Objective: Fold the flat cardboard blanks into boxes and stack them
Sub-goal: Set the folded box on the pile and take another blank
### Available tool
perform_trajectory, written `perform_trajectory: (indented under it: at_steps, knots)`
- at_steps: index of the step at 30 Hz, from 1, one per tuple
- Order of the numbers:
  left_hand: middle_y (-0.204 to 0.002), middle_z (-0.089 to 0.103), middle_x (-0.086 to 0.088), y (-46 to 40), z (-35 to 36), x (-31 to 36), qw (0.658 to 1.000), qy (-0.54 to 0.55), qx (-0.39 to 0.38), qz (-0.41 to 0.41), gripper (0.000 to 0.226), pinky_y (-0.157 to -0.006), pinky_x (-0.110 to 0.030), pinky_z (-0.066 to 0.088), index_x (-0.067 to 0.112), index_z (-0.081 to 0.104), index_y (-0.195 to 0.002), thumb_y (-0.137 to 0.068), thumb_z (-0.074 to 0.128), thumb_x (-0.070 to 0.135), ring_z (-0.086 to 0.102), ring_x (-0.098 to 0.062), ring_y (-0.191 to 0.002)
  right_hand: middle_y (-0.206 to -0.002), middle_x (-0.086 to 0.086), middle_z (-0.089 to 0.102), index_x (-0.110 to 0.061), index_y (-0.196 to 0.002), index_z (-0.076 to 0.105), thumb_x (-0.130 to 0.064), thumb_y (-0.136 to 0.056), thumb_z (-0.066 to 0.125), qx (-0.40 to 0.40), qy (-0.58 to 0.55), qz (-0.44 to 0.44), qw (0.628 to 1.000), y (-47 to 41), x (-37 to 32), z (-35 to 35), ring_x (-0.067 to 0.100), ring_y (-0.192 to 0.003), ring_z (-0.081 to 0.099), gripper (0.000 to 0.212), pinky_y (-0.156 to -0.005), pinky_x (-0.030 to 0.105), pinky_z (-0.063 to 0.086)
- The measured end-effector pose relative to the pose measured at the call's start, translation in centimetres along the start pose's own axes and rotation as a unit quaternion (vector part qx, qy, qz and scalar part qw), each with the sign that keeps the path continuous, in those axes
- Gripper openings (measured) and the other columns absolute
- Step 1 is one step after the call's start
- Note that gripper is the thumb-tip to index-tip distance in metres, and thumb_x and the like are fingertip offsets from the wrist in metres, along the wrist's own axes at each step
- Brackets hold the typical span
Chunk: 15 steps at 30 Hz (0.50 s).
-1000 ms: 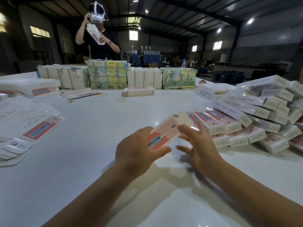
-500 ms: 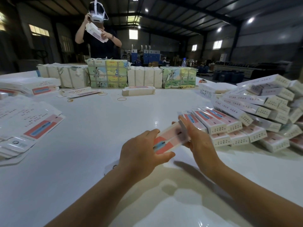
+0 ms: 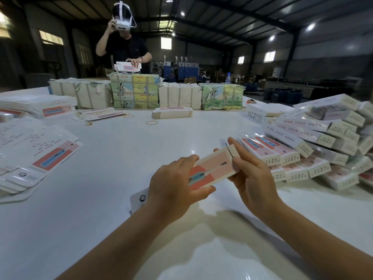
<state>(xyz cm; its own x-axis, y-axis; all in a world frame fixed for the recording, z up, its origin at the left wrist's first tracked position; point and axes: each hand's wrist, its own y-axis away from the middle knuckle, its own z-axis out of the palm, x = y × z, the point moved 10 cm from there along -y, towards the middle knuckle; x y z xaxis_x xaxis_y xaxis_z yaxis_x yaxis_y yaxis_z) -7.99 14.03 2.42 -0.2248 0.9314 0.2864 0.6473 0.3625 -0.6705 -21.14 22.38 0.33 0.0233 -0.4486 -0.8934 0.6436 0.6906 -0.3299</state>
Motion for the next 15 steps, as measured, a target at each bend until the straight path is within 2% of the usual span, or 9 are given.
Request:
perform_trajectory:
  at_steps: [3,5,7,10,13,15]
  knots:
    - [-0.096,0.070,0.000,0.0,-0.4,0.7,1.000,-0.009,0.007,0.018,0.069,-0.062,-0.021,0.039,0.013,0.062,-0.116,-0.067,0.063,0.061,0.063,-0.017,-0.068,-0.100,0.001,0.074,-0.028,-0.111,0.064,0.002,-0.097,0.035,0.000,0.045,-0.030,0.999,0.3,-0.5,0.0,0.018,-0.098,0.067,0.045,-0.080,0.029,0.057]
    - [-0.092,0.071,-0.001,0.1,-0.4,1.1,0.999,-0.018,0.007,0.029,0.069,-0.060,-0.020,0.040,0.011,0.064,-0.113,-0.065,0.063,0.061,0.063,-0.017,-0.064,-0.104,-0.002,0.073,-0.029,-0.112,0.065,0.001,-0.096,0.035,0.018,0.127,-0.070,0.989,0.6,-1.2,-0.2,0.017,-0.101,0.066,0.045,-0.083,0.029,0.056]
    - [-0.091,0.070,-0.001,0.1,-0.4,1.3,0.999,-0.014,0.002,0.035,0.068,-0.058,-0.020,0.041,0.010,0.063,-0.112,-0.065,0.065,0.060,0.063,-0.016,-0.063,-0.111,-0.006,0.070,-0.023,-0.122,0.061,-0.008,-0.095,0.039,0.032,0.216,-0.124,0.968,1.2,-2.2,0.0,0.010,-0.102,0.064,0.038,-0.087,0.026,0.054]
    - [-0.089,0.070,-0.002,0.1,-0.1,1.5,0.999,-0.010,-0.009,0.038,0.067,-0.056,-0.025,0.048,0.010,0.063,-0.112,-0.065,0.069,0.057,0.063,-0.017,-0.063,-0.108,-0.010,0.066,-0.014,-0.129,0.055,-0.025,-0.091,0.039,0.030,0.325,-0.199,0.924,2.2,-3.4,1.1,-0.004,-0.097,0.060,0.043,-0.079,0.006,0.045]
    - [-0.091,0.069,-0.003,0.2,0.0,1.3,0.999,-0.014,-0.010,0.033,0.067,-0.058,-0.031,0.054,0.009,0.062,-0.113,-0.067,0.072,0.057,0.064,-0.020,-0.066,-0.106,-0.003,0.064,-0.010,-0.133,0.052,-0.024,-0.094,0.040,0.031,0.418,-0.226,0.879,2.6,-3.5,2.0,-0.002,-0.091,0.057,0.044,-0.077,0.002,0.041]
    - [-0.094,0.069,-0.002,0.3,0.1,1.2,0.999,-0.022,-0.009,0.026,0.070,-0.060,-0.026,0.050,0.011,0.061,-0.115,-0.069,0.062,0.064,0.064,-0.018,-0.069,-0.113,0.002,0.063,-0.010,-0.137,0.047,-0.019,-0.099,0.040,0.028,0.448,-0.226,0.865,2.7,-3.2,2.3,0.006,-0.096,0.058,0.039,-0.082,0.006,0.043]
